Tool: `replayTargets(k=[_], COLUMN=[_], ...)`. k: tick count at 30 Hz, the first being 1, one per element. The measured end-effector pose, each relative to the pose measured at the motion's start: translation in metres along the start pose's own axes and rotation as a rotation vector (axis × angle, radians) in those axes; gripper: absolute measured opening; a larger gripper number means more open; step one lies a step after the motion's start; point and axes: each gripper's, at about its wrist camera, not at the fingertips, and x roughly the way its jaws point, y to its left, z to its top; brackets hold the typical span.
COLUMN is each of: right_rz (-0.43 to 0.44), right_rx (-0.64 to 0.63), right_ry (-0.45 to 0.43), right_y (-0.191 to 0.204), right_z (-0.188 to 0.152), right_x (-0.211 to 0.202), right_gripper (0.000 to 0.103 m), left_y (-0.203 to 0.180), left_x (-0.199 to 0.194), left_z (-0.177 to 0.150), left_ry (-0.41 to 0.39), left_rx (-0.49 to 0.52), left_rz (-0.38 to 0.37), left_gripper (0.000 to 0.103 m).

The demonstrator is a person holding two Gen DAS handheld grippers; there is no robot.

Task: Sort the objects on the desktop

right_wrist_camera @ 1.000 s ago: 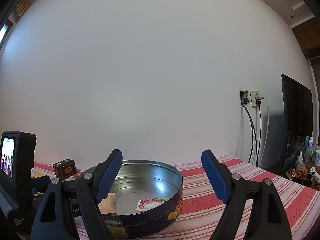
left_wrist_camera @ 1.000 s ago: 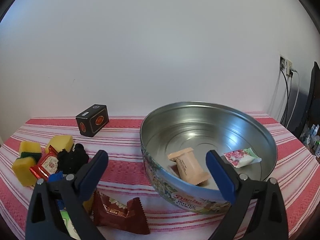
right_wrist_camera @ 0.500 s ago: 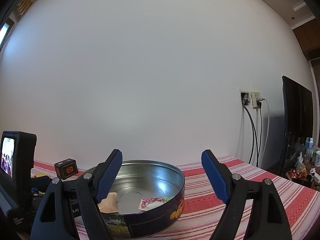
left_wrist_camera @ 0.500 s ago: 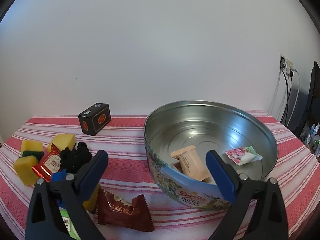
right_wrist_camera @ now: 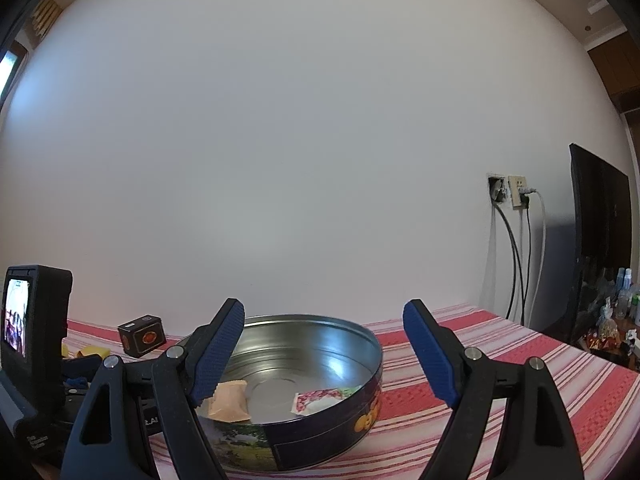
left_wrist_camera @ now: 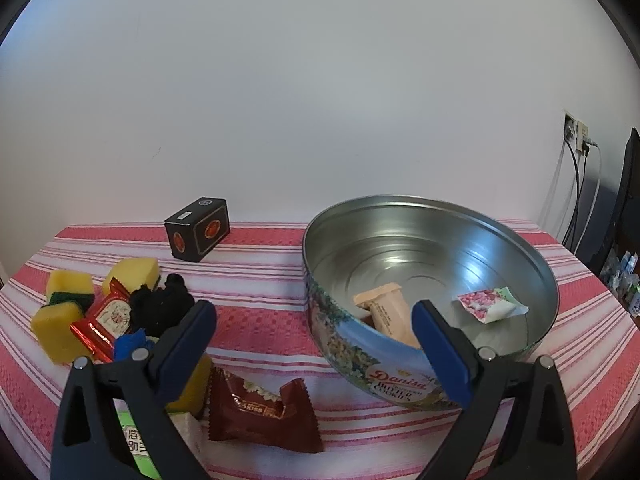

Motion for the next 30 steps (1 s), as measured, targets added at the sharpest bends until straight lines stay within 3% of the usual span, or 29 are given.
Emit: replayTargets(k=[22,28,30], right_rz=[0.082,0.099,0.102], right_rx=[0.008,-0.013,-0.012], right_ry=[0.002,-0.007,-0.007], right_y=[0.033,0.038,0.040], right_z=[-0.002,-0.003,-0.003], right_x=[-0.013,-0.015,-0.016], right_gripper=[0.084,0.085,0.090], left_y=[0.021,0.042,0.052], left_x=[-0.006,-0.015,-0.019], left_z=[-0.005,-0.013,-0.018], left_ry=[0.014,0.055,0.081], left_rx=[-0.018,-0.056,-0.071], left_rz=[0.013,0.043,0.059], left_gripper=[0.099,0.099,0.099])
